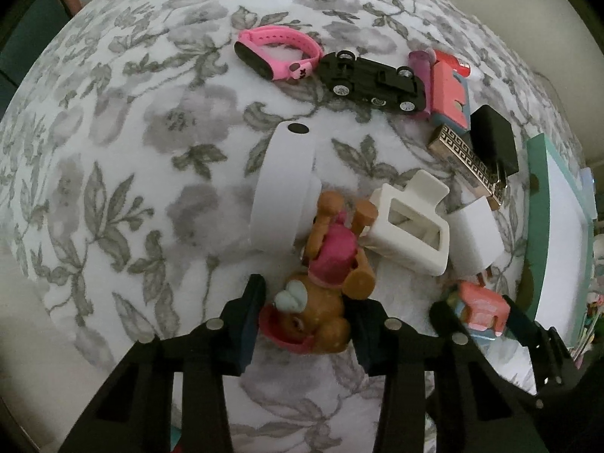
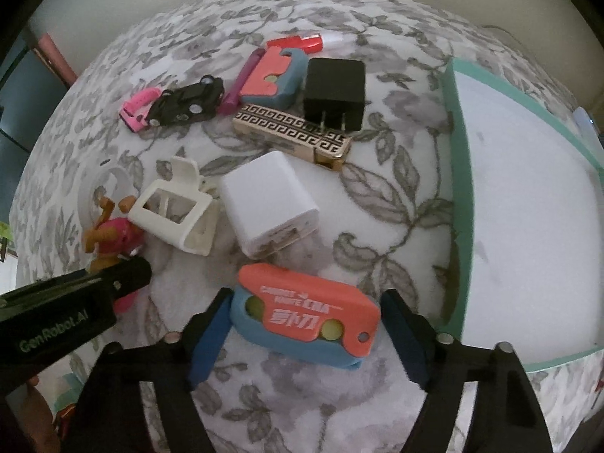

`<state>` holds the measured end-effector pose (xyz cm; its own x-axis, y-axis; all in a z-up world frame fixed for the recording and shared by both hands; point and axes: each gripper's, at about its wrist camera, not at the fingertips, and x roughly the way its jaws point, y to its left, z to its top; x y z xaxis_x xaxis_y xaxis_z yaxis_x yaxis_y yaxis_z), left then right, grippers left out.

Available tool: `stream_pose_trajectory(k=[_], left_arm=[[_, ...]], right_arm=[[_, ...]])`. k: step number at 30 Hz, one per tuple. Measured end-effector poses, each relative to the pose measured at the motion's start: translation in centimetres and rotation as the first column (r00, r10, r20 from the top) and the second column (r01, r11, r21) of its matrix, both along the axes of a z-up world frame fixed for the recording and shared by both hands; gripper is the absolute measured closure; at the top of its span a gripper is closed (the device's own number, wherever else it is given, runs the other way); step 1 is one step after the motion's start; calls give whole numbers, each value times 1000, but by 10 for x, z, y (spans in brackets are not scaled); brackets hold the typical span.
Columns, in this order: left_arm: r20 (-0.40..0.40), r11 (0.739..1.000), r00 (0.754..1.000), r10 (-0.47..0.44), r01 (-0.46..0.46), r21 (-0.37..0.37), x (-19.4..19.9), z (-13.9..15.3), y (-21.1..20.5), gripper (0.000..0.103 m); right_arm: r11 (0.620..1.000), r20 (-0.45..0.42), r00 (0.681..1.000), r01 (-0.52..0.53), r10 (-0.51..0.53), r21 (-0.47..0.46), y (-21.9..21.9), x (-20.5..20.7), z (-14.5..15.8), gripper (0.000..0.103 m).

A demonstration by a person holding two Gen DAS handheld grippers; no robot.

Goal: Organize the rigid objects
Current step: 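Close the left tool on the toy dog while the right tool grasps the carrot knife toy, then carry the toy dog and carrot knife toy over the teal-rimmed tray and release both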

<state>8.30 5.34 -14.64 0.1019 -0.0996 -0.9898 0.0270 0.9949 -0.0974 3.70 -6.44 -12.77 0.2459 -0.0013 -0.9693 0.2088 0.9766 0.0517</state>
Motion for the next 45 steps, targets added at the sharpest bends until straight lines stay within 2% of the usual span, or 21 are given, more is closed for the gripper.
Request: stream_pose_trajectory(k=[9,16,26,32,38,42,45], left_arm=[[-18,998,999,-39,40,57,-13,8,-6,59],[-30,998,999,-28,30,57,-15,20,-11,59],[3,998,1000,-17,16,61,-14,43,-12,60],[27,999,999,-29,28,39,-15,74,-16,60],[94,1000,995,-17,15,28,-11,111,-22,60],[118,999,992,-39,34,41,-4,126,-38,60],[115,998,992,-61,57,39,1,124,-57,60]], right_arm=[[999,-1,1000,-27,27,23,-13,5,-2,27],[997,6,1000,-14,14,70,-24,-1,4,27],[993,30,999,15,-19,117,-42,-3,24,27],[994,73,996,36,-44,107,-54,-5,44,27],[995,155,985,60,-71,78,-71,-6,70,27],[997,183,980,78,-80,21,-84,-5,78,27],[992,195,973,124,-124,11,-102,-5,79,27]])
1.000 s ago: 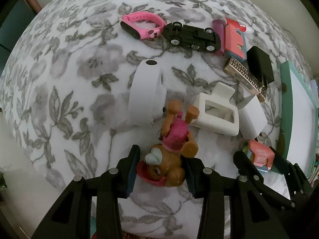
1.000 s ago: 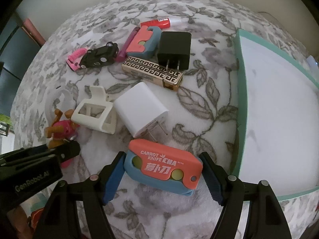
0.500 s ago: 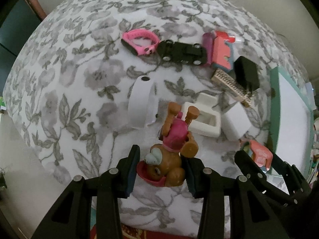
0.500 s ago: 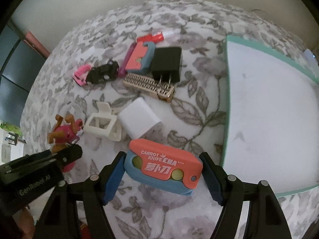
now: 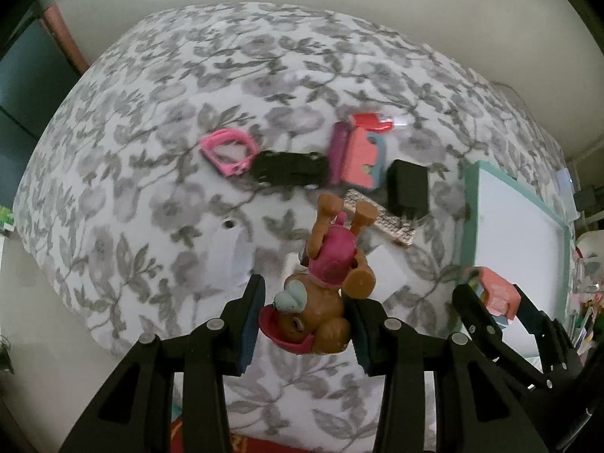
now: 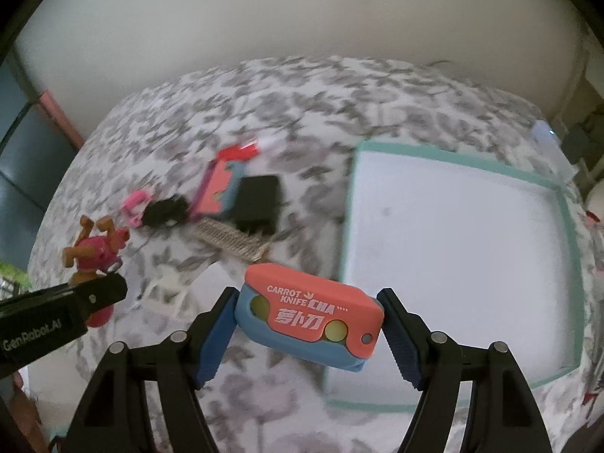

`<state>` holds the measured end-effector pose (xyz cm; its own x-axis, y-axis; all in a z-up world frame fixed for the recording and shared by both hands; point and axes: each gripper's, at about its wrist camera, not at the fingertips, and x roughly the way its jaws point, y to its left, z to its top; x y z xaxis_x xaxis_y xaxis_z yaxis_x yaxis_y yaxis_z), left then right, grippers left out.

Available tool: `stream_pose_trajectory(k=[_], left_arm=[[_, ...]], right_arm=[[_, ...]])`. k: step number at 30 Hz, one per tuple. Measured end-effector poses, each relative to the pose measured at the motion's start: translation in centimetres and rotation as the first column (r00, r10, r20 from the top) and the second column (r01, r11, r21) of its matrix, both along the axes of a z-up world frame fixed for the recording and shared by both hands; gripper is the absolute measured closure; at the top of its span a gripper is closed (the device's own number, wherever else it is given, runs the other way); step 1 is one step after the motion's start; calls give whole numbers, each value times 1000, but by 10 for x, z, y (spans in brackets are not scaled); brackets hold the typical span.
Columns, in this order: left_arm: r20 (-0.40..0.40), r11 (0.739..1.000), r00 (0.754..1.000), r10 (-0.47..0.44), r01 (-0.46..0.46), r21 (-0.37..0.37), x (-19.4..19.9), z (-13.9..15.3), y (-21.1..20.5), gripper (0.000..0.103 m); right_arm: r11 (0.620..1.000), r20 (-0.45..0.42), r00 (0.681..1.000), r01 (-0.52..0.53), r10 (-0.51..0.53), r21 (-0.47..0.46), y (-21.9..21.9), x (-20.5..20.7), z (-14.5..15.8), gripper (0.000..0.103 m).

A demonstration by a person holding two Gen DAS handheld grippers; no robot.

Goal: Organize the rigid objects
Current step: 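Carry the toy dog and carrot knife toy over the teal-rimmed tray and release both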

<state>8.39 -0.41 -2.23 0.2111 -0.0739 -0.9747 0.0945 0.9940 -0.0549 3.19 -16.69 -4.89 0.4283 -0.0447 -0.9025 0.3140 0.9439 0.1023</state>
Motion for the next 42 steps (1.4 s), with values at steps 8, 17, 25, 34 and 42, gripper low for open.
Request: stream_pose_trajectory(k=[8,17,25,34,42], left_arm=[[23,996,996,-86,86,5,17,-2,-61,60],[48,978,978,-204,205,-22,28,-14,-143,59],[63,951,951,-304,307,-33,35,-30,-200,59],[54,935,934,-353,355,-20,37,-55,-230,59],[19,929,929,-370,370,1,34,-77,-233,59]], right_arm=[[984,5,990,142,-142,-111,-50,-4,-8,27],[925,-23,940,331,-341,-184,-114,-20,-27,27],[869,-29,886,448,-463,-209,-147,-37,-35,27],[846,-36,865,479,-500,-235,-159,-41,-42,27],[849,-66,861,480,-504,-221,-160,-42,-51,27]])
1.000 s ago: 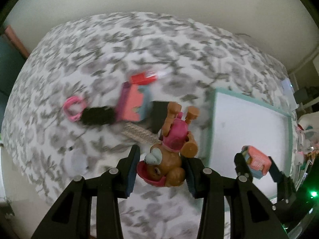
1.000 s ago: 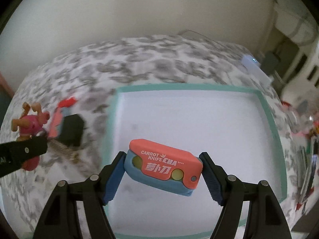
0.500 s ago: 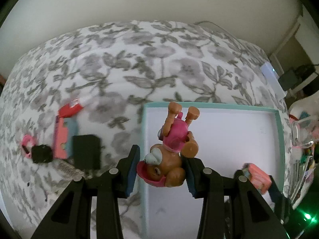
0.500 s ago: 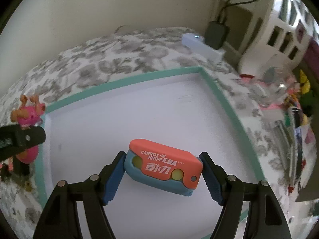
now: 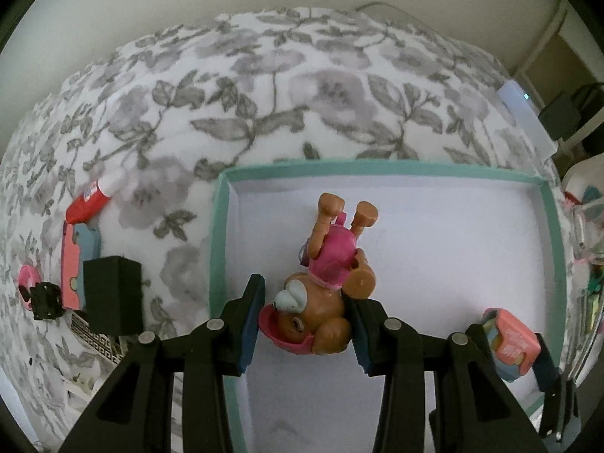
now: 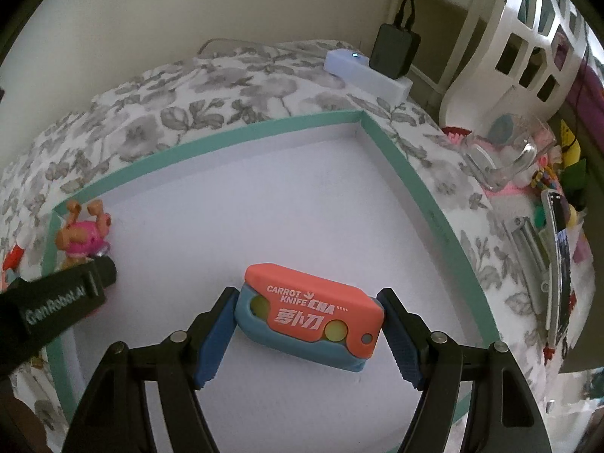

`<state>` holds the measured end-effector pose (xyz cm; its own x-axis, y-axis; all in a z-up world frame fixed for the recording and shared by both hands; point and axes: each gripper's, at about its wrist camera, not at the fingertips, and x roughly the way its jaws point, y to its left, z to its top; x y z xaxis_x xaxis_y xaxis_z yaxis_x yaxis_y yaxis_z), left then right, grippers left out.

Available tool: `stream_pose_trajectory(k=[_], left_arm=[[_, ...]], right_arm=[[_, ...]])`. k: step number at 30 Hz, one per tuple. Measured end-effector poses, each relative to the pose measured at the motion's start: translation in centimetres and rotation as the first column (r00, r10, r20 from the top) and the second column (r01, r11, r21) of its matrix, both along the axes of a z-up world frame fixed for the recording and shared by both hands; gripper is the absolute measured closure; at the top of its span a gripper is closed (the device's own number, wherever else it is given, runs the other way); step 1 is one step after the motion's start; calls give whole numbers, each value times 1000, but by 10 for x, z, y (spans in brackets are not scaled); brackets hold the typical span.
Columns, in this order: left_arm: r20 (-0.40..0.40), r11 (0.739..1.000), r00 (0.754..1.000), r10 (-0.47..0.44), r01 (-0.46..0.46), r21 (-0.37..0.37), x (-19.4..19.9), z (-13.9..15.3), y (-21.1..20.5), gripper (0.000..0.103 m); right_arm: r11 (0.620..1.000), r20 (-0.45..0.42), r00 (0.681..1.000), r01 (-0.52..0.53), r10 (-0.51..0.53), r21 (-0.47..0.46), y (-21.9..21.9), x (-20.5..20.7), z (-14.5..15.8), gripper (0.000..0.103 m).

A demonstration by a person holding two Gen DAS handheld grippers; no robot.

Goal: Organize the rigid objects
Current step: 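Carry the toy dog and carrot knife toy over the teal-rimmed tray and release both, then withdraw both tools from the tray back toward the remaining objects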

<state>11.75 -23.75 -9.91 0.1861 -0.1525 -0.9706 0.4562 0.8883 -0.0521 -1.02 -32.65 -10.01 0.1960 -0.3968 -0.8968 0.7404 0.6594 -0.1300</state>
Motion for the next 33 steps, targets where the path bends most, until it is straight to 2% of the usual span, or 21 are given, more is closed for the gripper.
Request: stream_pose_trajectory(k=[10,12,13,14,19,25,29,33], left_arm=[[18,1000,1000,-18,18,1,-6,0,-3,58],[15,1000,1000,-22,22,0,-7,0,-3,53],[14,1000,1000,-22,22,1,-6,-1,-4,44],[12,1000,1000,-19,19,-5,-7,0,-3,40],[16,999,1000,-19,19,-31,-9,2,-1,34],[48,999,999,1,1,-39,-8,12,7,32],[42,995,999,29,-25,-92,-7,20,18,32],[68,993,997,37,-29,-114,-8,29,23,32]], right_arm=[[1000,7,1000,3,-3,4,0,0,-1,27],[1000,8,1000,5,-5,6,0,0,-1,26],[1000,10,1000,4,-4,9,0,0,-1,26],[1000,11,1000,3,-3,10,0,0,-1,26],[1000,18,1000,-9,9,-12,3,1,3,25],[999,39,999,-23,25,-33,6,2,10,22],[999,56,998,-25,27,-40,7,1,14,22],[998,74,997,-31,35,-53,9,2,18,22]])
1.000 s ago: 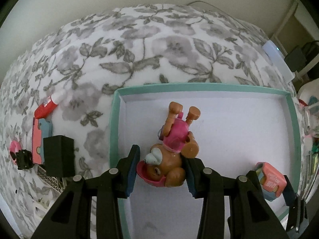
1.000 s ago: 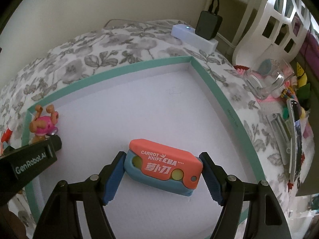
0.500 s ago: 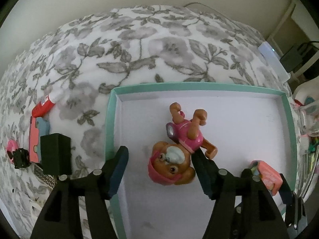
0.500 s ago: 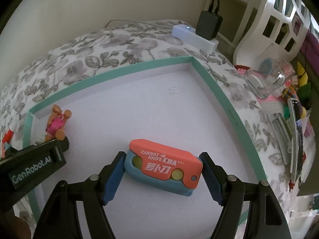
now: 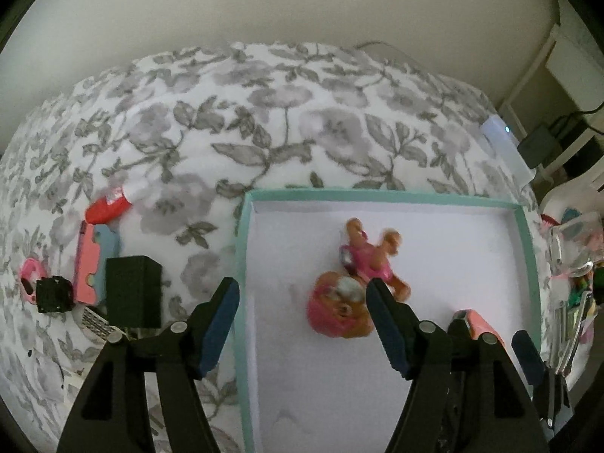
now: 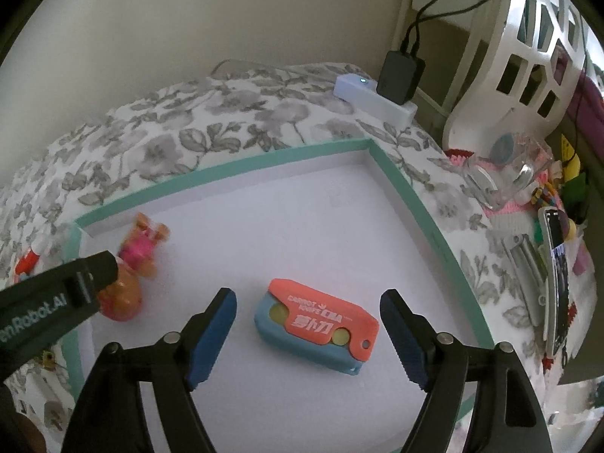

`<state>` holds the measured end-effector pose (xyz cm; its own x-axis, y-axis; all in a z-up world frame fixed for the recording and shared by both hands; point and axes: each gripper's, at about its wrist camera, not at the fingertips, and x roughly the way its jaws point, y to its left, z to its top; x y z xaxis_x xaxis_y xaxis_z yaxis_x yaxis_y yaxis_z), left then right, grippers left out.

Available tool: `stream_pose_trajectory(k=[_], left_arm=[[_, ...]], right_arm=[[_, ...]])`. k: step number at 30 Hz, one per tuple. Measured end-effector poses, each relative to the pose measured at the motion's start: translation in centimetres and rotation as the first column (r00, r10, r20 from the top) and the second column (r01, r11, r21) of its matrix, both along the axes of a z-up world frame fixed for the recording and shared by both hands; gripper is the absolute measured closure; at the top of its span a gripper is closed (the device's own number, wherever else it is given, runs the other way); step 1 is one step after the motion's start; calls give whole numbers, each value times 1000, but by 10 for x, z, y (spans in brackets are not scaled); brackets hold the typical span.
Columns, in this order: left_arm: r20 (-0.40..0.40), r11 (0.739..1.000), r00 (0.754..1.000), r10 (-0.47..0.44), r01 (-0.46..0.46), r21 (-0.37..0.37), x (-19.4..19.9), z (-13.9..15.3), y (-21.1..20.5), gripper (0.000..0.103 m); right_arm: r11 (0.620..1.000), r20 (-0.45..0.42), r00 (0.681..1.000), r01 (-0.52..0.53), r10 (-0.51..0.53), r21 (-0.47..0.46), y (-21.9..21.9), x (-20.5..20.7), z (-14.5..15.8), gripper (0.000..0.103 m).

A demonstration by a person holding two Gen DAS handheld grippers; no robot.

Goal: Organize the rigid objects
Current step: 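Withdraw both tools from the tray back toward the remaining objects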

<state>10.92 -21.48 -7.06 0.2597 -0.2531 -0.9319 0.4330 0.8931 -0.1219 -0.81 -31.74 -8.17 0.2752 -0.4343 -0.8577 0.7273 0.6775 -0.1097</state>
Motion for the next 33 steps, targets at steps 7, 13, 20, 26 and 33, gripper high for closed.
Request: stream_pose_trajectory(k=[7,13,20,26,33], left_arm=[[36,997,997,69,-67,-36,6,7,22,32],[26,988,988,154,-153,-32,14,0,48,32],[14,977,976,215,-215,-4,21,-11,68,15],[40,967,967,252,-253,18,24,-11,82,7],[96,954,951,294,-298,26,29,1,103,7]], right_arm=[[1000,26,1000,-18,18,4,4,2,4,22],[998,43,998,-55,55,3,9,6,6,21],[993,48,992,-120,121,-16,22,12,7,4],[986,57,985,-164,165,-19,31,16,10,2],[974,77,971,-226,228,-35,48,24,20,0]])
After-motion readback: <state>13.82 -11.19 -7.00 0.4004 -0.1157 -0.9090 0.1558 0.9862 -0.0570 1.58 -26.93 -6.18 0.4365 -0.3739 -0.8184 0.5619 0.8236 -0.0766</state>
